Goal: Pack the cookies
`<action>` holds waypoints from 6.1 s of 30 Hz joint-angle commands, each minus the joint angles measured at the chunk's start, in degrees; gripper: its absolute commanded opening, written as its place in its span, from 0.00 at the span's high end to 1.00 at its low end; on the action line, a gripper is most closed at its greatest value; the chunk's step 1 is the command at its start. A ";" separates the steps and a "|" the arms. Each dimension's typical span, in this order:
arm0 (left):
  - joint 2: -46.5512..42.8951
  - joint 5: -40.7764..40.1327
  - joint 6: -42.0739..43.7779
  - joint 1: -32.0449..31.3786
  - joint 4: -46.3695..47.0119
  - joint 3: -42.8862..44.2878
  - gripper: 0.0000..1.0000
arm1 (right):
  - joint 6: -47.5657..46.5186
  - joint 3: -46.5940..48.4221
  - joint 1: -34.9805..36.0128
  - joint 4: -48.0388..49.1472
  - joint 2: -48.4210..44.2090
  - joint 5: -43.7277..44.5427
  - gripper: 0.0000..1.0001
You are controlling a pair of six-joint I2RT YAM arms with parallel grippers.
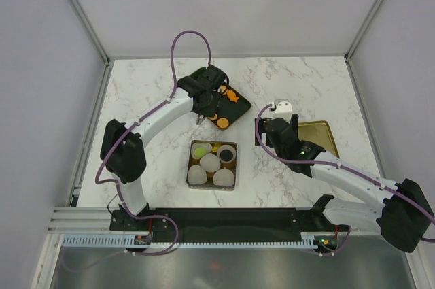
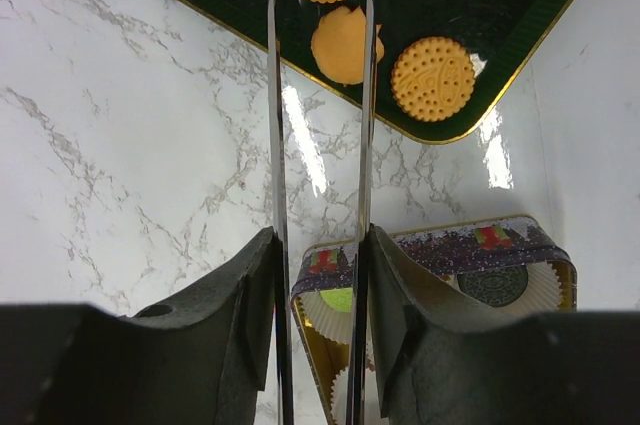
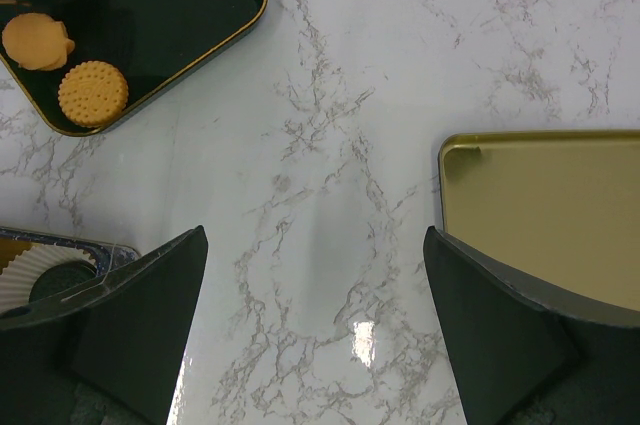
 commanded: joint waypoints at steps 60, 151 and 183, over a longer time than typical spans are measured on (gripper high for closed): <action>-47.55 3.83 -23.80 -23.15 -8.78 -35.84 0.46 | 0.54 0.59 -0.20 1.23 -0.42 -0.47 0.02; -37.16 2.96 -10.78 -13.46 -1.13 -22.73 0.62 | 0.72 0.41 -0.29 1.94 0.37 -1.26 0.02; -46.06 -1.26 -30.22 -39.85 -9.49 -33.03 0.57 | 0.54 1.20 -0.20 1.76 1.34 -1.44 0.02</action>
